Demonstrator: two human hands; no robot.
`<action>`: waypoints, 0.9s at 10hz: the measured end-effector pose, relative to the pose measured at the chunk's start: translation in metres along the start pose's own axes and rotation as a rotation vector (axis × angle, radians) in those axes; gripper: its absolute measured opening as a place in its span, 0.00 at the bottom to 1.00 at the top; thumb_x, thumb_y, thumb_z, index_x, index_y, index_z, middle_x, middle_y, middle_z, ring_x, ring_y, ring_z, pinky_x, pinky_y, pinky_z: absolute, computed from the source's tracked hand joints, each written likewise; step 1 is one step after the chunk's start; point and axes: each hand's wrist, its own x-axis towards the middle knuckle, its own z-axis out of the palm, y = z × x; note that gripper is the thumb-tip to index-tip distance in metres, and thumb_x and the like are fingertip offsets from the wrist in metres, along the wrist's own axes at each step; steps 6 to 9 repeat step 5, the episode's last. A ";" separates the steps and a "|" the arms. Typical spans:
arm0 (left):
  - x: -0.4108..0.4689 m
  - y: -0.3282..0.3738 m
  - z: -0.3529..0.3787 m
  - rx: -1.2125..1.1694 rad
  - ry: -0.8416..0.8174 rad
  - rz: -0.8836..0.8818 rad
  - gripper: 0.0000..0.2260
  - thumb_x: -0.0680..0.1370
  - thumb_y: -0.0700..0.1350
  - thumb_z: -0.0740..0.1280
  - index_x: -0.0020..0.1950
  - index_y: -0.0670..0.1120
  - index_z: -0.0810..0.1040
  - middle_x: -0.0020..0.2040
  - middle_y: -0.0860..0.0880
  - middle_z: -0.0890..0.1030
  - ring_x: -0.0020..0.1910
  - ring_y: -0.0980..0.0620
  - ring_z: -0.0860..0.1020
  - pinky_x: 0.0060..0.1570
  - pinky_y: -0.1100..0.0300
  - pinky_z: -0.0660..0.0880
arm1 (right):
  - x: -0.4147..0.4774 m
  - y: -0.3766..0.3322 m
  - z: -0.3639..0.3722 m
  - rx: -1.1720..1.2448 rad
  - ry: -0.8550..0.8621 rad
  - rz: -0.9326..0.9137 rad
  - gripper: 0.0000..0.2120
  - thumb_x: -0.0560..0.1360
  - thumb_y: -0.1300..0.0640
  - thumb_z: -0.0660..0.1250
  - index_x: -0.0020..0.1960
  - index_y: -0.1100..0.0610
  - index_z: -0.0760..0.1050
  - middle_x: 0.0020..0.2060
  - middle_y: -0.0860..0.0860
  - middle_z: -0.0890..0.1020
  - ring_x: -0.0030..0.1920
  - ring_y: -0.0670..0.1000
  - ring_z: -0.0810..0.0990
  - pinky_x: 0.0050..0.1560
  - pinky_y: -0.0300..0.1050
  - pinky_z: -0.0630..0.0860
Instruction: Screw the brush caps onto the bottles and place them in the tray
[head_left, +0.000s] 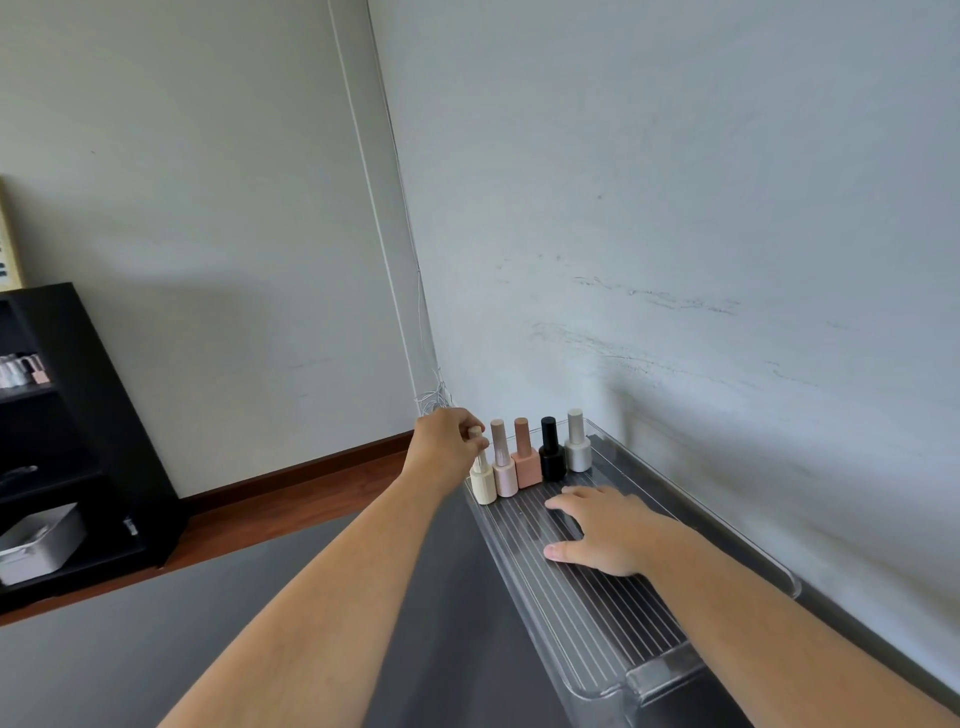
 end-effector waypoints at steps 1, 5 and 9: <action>0.000 -0.002 0.000 -0.014 0.003 0.007 0.06 0.72 0.38 0.71 0.49 0.42 0.81 0.39 0.49 0.79 0.39 0.52 0.76 0.49 0.57 0.77 | -0.001 0.000 -0.001 -0.003 -0.002 0.001 0.33 0.75 0.38 0.59 0.76 0.48 0.54 0.77 0.49 0.56 0.76 0.54 0.54 0.73 0.60 0.53; -0.004 -0.003 -0.015 -0.011 -0.035 -0.017 0.14 0.72 0.41 0.72 0.57 0.44 0.78 0.51 0.47 0.80 0.41 0.53 0.77 0.42 0.65 0.72 | -0.005 -0.003 -0.004 0.002 -0.019 -0.009 0.34 0.76 0.38 0.59 0.76 0.49 0.53 0.77 0.49 0.57 0.75 0.55 0.56 0.72 0.60 0.55; -0.004 -0.003 -0.015 -0.011 -0.035 -0.017 0.14 0.72 0.41 0.72 0.57 0.44 0.78 0.51 0.47 0.80 0.41 0.53 0.77 0.42 0.65 0.72 | -0.005 -0.003 -0.004 0.002 -0.019 -0.009 0.34 0.76 0.38 0.59 0.76 0.49 0.53 0.77 0.49 0.57 0.75 0.55 0.56 0.72 0.60 0.55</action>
